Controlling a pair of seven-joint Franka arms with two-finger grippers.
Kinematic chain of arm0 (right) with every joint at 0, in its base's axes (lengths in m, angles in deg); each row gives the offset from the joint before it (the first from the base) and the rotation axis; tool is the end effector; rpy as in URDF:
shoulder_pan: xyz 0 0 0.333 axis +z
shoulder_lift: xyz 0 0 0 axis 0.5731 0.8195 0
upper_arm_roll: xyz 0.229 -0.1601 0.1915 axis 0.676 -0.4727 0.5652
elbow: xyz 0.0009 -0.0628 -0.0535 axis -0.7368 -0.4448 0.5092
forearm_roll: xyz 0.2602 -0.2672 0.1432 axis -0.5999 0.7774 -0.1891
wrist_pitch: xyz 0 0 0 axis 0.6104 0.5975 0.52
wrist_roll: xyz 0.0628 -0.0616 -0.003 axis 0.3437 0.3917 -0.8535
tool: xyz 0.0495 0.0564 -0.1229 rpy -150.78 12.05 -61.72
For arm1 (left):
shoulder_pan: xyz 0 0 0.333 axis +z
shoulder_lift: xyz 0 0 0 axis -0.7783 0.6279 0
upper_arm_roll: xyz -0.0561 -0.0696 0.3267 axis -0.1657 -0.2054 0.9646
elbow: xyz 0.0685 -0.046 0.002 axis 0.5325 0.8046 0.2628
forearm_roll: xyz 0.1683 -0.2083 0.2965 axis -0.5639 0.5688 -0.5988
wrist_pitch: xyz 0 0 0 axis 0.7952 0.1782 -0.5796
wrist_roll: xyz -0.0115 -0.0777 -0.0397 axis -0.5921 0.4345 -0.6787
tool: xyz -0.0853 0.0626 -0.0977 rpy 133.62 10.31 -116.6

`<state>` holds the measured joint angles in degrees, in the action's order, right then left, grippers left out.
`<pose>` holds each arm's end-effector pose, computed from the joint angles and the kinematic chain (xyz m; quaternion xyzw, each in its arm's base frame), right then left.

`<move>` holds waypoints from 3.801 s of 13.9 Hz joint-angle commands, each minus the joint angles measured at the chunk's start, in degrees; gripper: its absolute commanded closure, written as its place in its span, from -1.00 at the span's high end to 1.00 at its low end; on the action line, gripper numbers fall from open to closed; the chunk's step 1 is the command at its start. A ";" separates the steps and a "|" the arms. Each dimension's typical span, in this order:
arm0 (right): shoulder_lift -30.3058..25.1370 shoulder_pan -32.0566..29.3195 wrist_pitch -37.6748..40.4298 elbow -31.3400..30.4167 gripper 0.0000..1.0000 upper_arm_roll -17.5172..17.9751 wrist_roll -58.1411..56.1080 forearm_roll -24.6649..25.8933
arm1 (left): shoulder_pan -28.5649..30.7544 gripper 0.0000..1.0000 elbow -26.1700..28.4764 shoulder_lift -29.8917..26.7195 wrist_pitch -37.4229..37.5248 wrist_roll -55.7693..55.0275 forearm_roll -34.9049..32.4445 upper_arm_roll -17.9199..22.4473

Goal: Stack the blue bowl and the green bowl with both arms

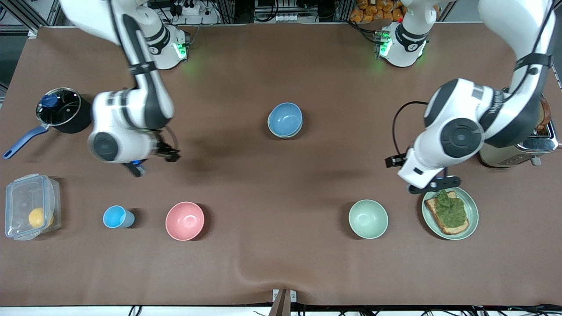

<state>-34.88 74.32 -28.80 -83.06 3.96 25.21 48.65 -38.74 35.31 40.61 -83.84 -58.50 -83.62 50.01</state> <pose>0.5509 0.0873 0.2814 0.8960 -0.3917 -0.1945 0.0767 0.6236 -0.1599 0.3960 -0.9865 -0.0810 0.1077 0.0927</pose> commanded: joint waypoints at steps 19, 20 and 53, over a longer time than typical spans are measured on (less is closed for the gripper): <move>-5.39 -30.98 13.21 15.16 1.00 14.43 -30.79 10.77 | -18.51 1.00 4.53 -26.37 2.44 20.74 17.23 28.98; -7.58 -33.10 14.27 16.05 1.00 17.86 -30.70 11.30 | -18.43 1.00 4.53 -26.28 1.56 21.70 17.14 29.07; -21.23 -37.16 19.20 25.46 1.00 30.91 -33.95 14.65 | -18.78 1.00 1.45 -26.46 6.12 29.53 18.63 34.17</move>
<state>-55.54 37.00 -10.50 -58.00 34.66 -8.73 62.03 -57.22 37.10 14.72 -78.68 -29.32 -66.37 83.86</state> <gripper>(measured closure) 0.000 0.000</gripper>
